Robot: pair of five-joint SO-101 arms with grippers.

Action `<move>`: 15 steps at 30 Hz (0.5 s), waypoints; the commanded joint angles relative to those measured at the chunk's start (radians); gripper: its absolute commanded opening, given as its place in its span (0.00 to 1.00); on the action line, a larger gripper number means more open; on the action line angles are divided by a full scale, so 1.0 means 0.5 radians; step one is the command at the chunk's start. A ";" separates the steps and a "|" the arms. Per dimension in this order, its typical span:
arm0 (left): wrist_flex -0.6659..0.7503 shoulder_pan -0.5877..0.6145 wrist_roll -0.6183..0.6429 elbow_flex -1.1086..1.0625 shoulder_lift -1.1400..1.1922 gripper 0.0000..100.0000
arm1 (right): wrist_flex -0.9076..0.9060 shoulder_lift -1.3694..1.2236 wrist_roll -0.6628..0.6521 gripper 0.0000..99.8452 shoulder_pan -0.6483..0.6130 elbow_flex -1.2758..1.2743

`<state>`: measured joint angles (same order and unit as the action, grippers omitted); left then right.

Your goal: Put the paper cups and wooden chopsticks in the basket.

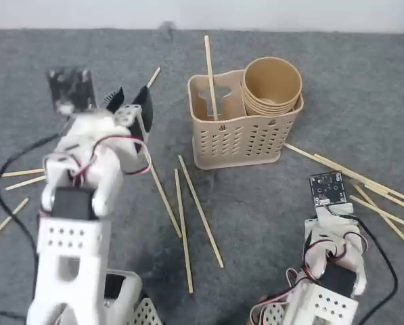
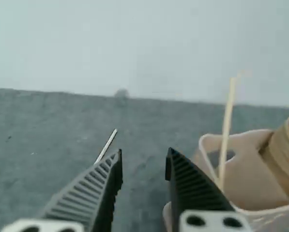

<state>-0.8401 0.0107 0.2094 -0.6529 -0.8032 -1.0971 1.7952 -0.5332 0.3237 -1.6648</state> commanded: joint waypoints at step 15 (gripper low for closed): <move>-0.034 0.242 -0.224 1.051 1.654 0.14 | 0.002 -0.017 -0.028 0.01 -0.005 -0.040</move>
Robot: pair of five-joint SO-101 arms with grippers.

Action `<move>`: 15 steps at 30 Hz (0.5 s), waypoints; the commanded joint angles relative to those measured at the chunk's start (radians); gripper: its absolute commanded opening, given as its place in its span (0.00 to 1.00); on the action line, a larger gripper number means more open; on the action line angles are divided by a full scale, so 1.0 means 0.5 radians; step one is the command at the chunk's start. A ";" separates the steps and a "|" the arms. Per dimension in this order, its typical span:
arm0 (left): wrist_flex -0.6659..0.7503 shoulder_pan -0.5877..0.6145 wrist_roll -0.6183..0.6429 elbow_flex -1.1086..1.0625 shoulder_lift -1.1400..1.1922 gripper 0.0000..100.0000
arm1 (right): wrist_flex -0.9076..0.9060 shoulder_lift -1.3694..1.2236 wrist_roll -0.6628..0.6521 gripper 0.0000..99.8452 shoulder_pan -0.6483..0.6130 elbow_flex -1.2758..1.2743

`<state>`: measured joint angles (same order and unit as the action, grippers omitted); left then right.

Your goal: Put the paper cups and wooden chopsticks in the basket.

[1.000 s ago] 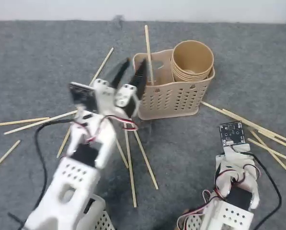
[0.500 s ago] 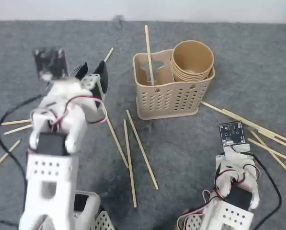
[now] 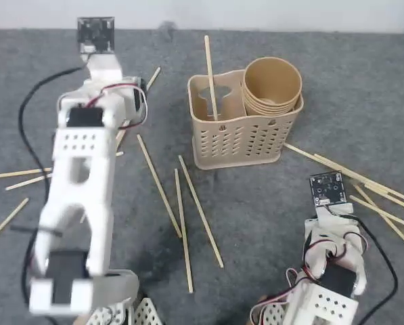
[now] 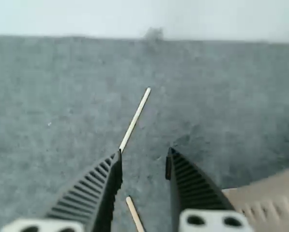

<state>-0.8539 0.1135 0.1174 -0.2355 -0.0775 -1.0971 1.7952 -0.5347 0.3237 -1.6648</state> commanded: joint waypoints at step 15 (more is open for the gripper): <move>0.000 0.114 -0.574 1.327 1.602 0.14 | 0.002 -0.017 -0.031 0.01 -0.005 -0.040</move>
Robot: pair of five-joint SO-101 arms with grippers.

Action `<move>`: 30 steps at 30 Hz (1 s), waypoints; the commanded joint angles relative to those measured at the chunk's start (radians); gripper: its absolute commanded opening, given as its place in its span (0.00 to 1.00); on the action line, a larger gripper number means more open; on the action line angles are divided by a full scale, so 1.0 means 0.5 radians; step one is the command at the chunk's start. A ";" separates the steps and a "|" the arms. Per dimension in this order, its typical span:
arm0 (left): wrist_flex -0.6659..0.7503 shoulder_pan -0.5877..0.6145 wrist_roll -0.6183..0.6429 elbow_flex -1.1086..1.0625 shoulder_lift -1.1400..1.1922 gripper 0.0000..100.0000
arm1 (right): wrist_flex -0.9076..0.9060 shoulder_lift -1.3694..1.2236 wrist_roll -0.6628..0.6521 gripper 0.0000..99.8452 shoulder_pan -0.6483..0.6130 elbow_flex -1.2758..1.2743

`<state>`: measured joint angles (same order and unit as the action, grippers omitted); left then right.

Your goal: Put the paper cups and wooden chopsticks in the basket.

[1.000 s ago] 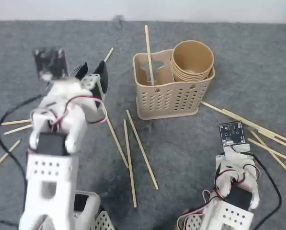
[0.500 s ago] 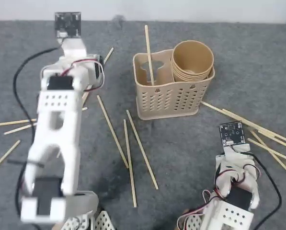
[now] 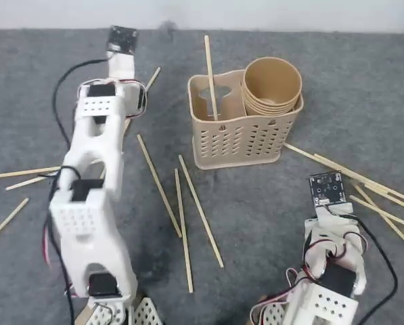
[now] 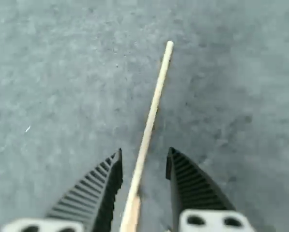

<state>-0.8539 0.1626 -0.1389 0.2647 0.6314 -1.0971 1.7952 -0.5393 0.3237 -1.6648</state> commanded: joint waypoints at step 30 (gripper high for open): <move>-1.553 -0.046 -0.068 2.825 1.421 0.01 | 0.002 -0.014 -0.018 0.01 -0.005 -0.040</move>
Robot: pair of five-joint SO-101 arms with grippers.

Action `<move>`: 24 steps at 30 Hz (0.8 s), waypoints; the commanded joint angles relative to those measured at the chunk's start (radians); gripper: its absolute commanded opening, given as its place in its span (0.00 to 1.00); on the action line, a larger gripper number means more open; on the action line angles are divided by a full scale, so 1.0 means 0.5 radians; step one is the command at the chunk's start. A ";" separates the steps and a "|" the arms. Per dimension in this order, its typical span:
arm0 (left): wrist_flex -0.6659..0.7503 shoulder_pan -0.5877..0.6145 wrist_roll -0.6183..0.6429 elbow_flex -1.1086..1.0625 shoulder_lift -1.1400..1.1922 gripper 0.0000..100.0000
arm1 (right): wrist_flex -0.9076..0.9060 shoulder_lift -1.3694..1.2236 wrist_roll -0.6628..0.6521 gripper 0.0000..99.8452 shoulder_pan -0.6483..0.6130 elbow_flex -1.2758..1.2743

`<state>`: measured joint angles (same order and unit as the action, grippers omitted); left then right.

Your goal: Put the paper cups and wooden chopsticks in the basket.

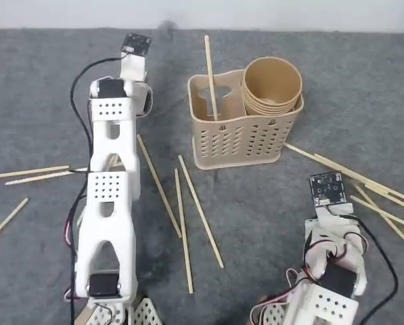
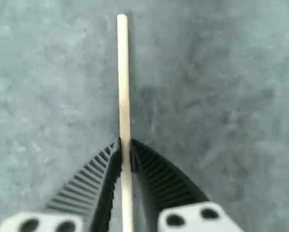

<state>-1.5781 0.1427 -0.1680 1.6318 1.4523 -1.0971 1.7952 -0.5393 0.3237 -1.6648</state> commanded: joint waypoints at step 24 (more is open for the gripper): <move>-0.368 -0.006 0.347 -0.201 -1.636 0.01 | 0.002 -0.014 -0.018 0.01 -0.005 -0.040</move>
<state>-1.7223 0.1442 -0.0100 1.5643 0.7971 -1.0971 1.7952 -0.5393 0.3237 -1.6648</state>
